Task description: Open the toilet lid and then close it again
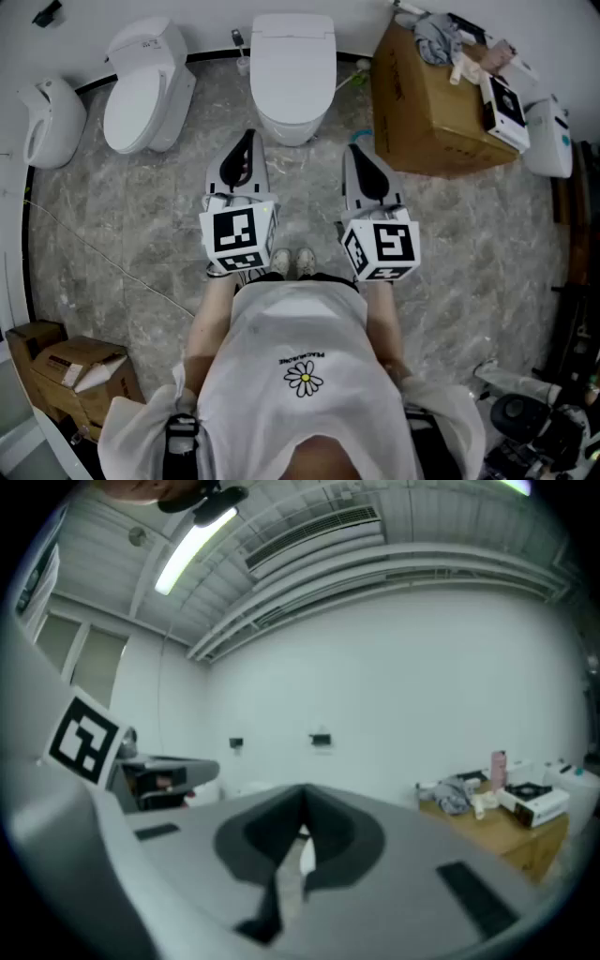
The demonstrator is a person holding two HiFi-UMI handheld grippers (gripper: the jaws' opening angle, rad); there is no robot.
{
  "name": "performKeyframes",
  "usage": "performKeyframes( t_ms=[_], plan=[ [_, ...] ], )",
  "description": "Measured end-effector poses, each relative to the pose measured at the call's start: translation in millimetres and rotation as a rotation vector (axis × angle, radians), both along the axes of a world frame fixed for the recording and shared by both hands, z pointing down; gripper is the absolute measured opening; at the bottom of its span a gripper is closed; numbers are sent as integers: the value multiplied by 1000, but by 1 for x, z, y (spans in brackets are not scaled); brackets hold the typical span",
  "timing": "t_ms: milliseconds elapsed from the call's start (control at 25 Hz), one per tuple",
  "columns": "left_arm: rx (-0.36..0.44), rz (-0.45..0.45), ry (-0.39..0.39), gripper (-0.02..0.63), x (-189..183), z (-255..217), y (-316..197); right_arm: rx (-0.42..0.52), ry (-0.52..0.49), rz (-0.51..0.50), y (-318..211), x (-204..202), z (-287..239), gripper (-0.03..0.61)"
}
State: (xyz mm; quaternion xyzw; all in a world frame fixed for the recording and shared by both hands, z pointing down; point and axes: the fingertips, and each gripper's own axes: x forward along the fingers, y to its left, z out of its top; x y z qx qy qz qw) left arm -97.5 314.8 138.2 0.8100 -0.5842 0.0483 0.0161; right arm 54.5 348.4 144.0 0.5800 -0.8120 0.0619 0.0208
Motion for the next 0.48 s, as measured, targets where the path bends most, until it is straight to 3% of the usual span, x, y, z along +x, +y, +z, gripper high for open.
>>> performKeyframes(
  t_ms=[480],
  plan=[
    [33,5,28,20,22,-1,-3,-1,17,-19,-5,25,8,28]
  ],
)
